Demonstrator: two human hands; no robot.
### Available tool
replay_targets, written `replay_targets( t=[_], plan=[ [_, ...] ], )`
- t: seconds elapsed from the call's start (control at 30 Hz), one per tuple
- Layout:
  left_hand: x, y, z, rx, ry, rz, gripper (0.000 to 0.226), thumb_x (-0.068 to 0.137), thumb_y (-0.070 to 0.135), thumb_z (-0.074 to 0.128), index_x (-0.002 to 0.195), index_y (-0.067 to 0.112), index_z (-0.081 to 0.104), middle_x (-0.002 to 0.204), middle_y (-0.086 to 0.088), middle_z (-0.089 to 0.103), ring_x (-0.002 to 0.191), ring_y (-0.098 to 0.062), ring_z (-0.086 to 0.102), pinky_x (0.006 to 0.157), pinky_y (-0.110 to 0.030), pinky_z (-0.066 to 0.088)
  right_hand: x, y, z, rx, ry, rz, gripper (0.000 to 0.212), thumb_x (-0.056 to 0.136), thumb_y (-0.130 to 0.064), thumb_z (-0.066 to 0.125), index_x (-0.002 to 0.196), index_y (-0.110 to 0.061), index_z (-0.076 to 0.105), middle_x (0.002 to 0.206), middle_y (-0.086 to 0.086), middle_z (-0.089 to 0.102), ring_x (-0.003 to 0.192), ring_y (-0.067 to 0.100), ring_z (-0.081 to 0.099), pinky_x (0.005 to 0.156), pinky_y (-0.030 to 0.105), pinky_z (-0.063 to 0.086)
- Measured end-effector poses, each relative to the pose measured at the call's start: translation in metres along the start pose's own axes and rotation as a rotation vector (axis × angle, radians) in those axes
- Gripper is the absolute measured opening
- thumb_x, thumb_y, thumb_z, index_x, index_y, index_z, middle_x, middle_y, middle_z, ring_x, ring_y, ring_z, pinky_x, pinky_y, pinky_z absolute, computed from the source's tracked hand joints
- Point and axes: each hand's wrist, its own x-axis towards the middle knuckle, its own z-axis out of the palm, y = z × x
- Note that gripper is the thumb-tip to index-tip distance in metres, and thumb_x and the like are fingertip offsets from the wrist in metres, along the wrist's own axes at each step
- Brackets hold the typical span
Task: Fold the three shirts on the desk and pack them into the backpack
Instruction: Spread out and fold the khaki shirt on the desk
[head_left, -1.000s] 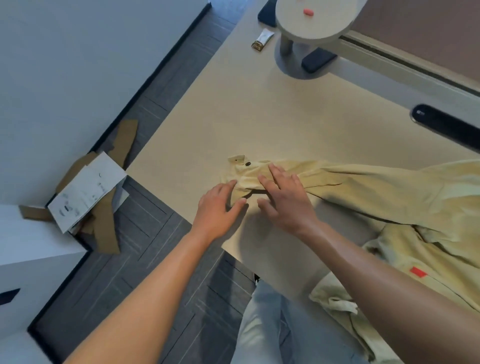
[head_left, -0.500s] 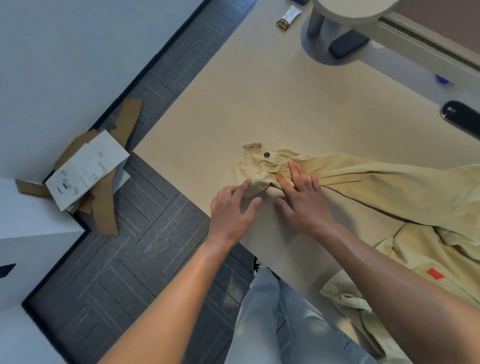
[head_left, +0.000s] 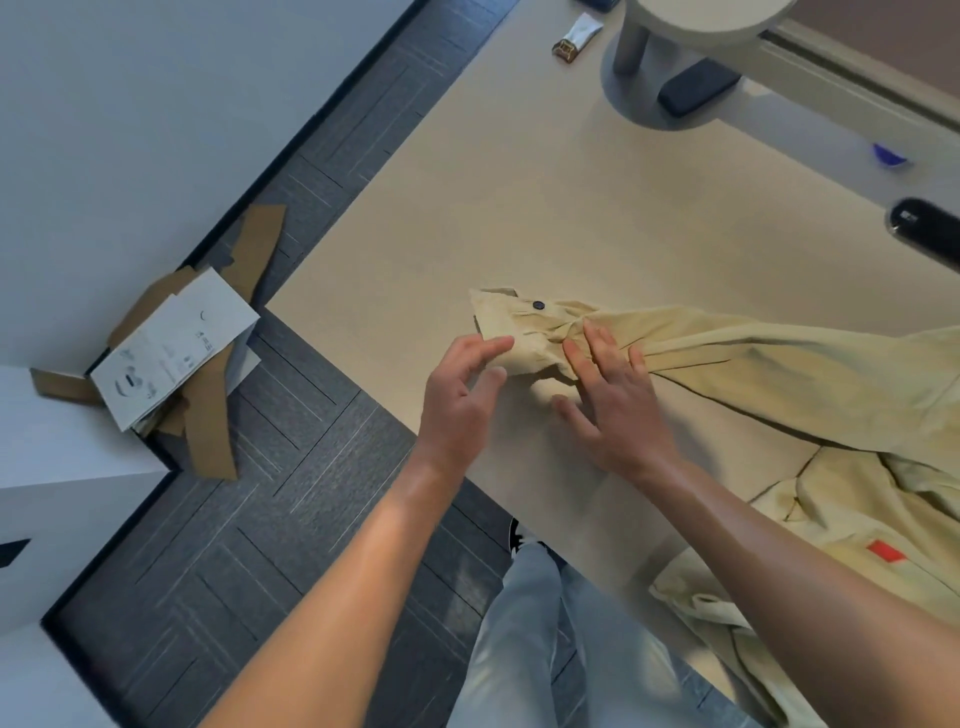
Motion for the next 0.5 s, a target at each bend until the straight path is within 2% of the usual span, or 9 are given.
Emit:
replay_targets(
  t=[0.1, 0.2, 0.3, 0.33, 0.37, 0.43, 0.5],
  plan=[
    [0.012, 0.037, -0.012, 0.032, -0.032, 0.087, 0.041, 0.091, 0.006, 0.051, 0.127, 0.008, 0.072, 0.123, 0.002, 0.062, 0.120, -0.011, 0.059, 0.100, -0.023, 0.048, 0.000, -0.015, -0.029, 0.016, 0.110, -0.025, 0.072, 0.100, -0.054, 0.048, 0.161, -0.017, 0.037, 0.171, 0.008, 0.026, 0.160, 0.024, 0.016, 0.127, 0.056, 0.012],
    [0.027, 0.072, -0.028, 0.081, -0.026, 0.133, 0.043, 0.093, 0.002, 0.050, 0.130, 0.010, 0.071, 0.130, 0.008, 0.058, 0.130, -0.002, 0.053, 0.107, -0.020, 0.044, 0.002, -0.032, -0.062, 0.046, 0.261, -0.044, 0.070, 0.099, -0.047, 0.056, 0.158, -0.014, 0.041, 0.166, 0.010, 0.036, 0.158, 0.027, 0.025, 0.127, 0.056, 0.015],
    [0.062, 0.085, -0.040, 0.222, -0.008, 0.170, 0.044, 0.098, 0.009, 0.053, 0.140, 0.012, 0.064, 0.137, 0.004, 0.053, 0.113, 0.009, 0.053, 0.103, -0.021, 0.047, 0.016, -0.038, -0.086, 0.080, 0.349, 0.000, 0.070, 0.097, -0.045, 0.057, 0.158, -0.014, 0.041, 0.165, 0.010, 0.036, 0.157, 0.026, 0.026, 0.128, 0.054, 0.013],
    [0.079, 0.081, -0.040, 0.295, -0.005, 0.150, 0.046, 0.099, 0.011, 0.056, 0.145, 0.011, 0.059, 0.141, 0.003, 0.050, 0.110, 0.007, 0.053, 0.105, -0.025, 0.046, 0.022, -0.036, -0.089, 0.067, 0.355, 0.023, 0.072, 0.098, -0.047, 0.056, 0.160, -0.015, 0.038, 0.166, 0.009, 0.034, 0.158, 0.026, 0.024, 0.129, 0.053, 0.012],
    [0.095, 0.074, -0.038, 0.382, -0.012, 0.109, 0.052, 0.100, 0.017, 0.058, 0.151, 0.010, 0.051, 0.146, -0.001, 0.046, 0.116, 0.002, 0.051, 0.111, -0.030, 0.044, 0.028, -0.032, -0.090, 0.040, 0.359, 0.042, 0.073, 0.099, -0.047, 0.056, 0.161, -0.015, 0.035, 0.168, 0.010, 0.031, 0.158, 0.027, 0.022, 0.129, 0.053, 0.011],
    [0.114, 0.052, -0.025, 0.575, -0.039, 0.041, 0.069, 0.102, 0.032, 0.060, 0.161, 0.010, 0.032, 0.160, -0.010, 0.033, 0.144, -0.018, 0.037, 0.122, -0.040, 0.032, 0.033, -0.020, -0.081, -0.020, 0.377, 0.077, 0.076, 0.099, -0.046, 0.056, 0.162, -0.013, 0.032, 0.169, 0.013, 0.028, 0.159, 0.030, 0.020, 0.129, 0.054, 0.013],
    [0.116, 0.029, -0.008, 0.673, -0.008, 0.022, 0.077, 0.101, 0.041, 0.058, 0.163, 0.012, 0.022, 0.167, -0.015, 0.022, 0.155, -0.029, 0.020, 0.125, -0.047, 0.024, 0.035, -0.005, -0.065, -0.040, 0.387, 0.126, 0.076, 0.096, -0.041, 0.060, 0.161, -0.011, 0.035, 0.169, 0.015, 0.029, 0.159, 0.030, 0.021, 0.127, 0.058, 0.018]
  ],
)
